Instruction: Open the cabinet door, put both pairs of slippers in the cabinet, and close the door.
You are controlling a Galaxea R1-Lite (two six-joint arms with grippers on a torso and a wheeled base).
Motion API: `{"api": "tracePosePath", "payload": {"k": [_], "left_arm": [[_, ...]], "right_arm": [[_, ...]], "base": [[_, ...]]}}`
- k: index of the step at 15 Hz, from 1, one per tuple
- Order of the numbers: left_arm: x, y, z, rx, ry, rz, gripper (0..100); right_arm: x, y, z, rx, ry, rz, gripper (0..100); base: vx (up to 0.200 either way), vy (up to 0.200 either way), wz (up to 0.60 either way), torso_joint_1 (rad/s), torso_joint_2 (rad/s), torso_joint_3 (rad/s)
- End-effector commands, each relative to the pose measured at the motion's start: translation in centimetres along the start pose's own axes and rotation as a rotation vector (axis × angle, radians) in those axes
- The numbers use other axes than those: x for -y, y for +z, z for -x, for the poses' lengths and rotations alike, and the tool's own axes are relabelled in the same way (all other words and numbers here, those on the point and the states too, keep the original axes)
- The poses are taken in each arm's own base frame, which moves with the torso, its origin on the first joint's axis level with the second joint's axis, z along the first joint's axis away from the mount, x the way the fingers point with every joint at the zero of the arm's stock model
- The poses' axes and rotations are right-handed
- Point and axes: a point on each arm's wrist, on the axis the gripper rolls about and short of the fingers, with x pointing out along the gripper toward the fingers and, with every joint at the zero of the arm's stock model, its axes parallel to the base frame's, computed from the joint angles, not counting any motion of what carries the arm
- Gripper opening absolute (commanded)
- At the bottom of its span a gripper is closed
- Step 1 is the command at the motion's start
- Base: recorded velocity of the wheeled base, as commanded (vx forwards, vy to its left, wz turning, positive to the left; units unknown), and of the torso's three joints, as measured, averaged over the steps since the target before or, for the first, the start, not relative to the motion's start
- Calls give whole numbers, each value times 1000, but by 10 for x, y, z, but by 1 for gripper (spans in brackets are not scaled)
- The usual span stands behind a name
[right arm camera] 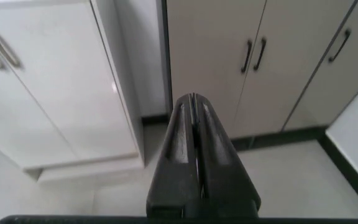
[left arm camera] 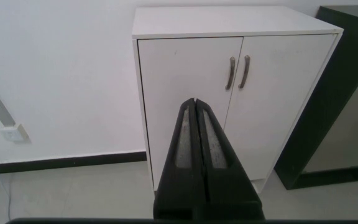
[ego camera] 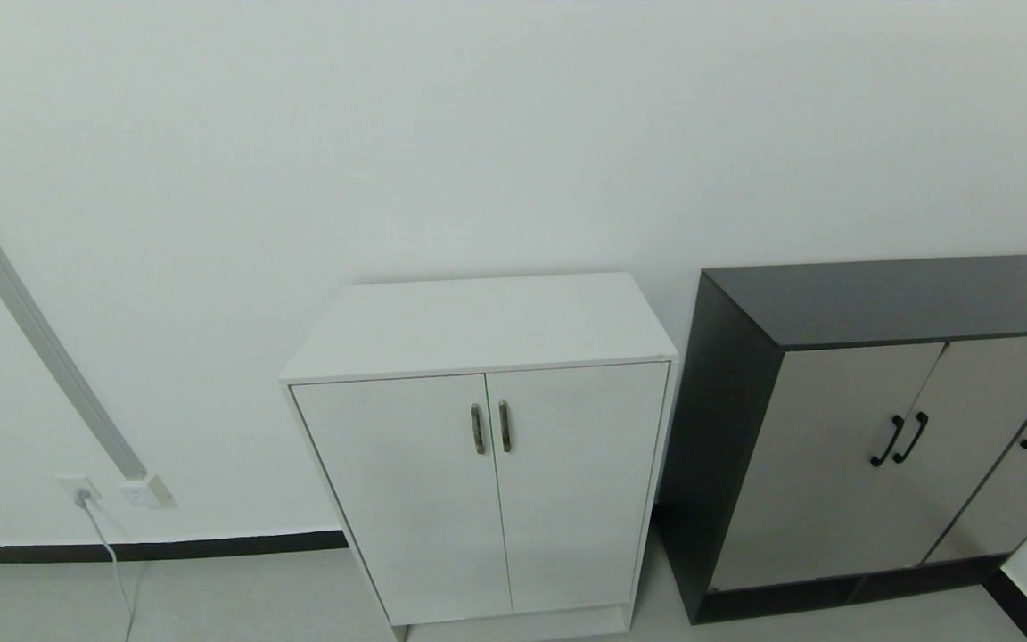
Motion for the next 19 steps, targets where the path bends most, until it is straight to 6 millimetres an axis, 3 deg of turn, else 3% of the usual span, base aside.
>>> {"api": "tracePosePath", "payload": {"k": [1,6,19], "left_arm": [[0,0,0,-1,-1,-1,0],[0,0,0,-1,-1,-1,0],[0,0,0,-1,-2,-5,0]], "right_arm": [[1,-2,6,88,-1,-15,0],[1,-1,6,97,-22,-87,0],[1,-1,6,96,-17,-78,0]], "base": [[0,0,0,0,0,0],[0,0,0,0,0,0],[0,0,0,0,0,0]]}}
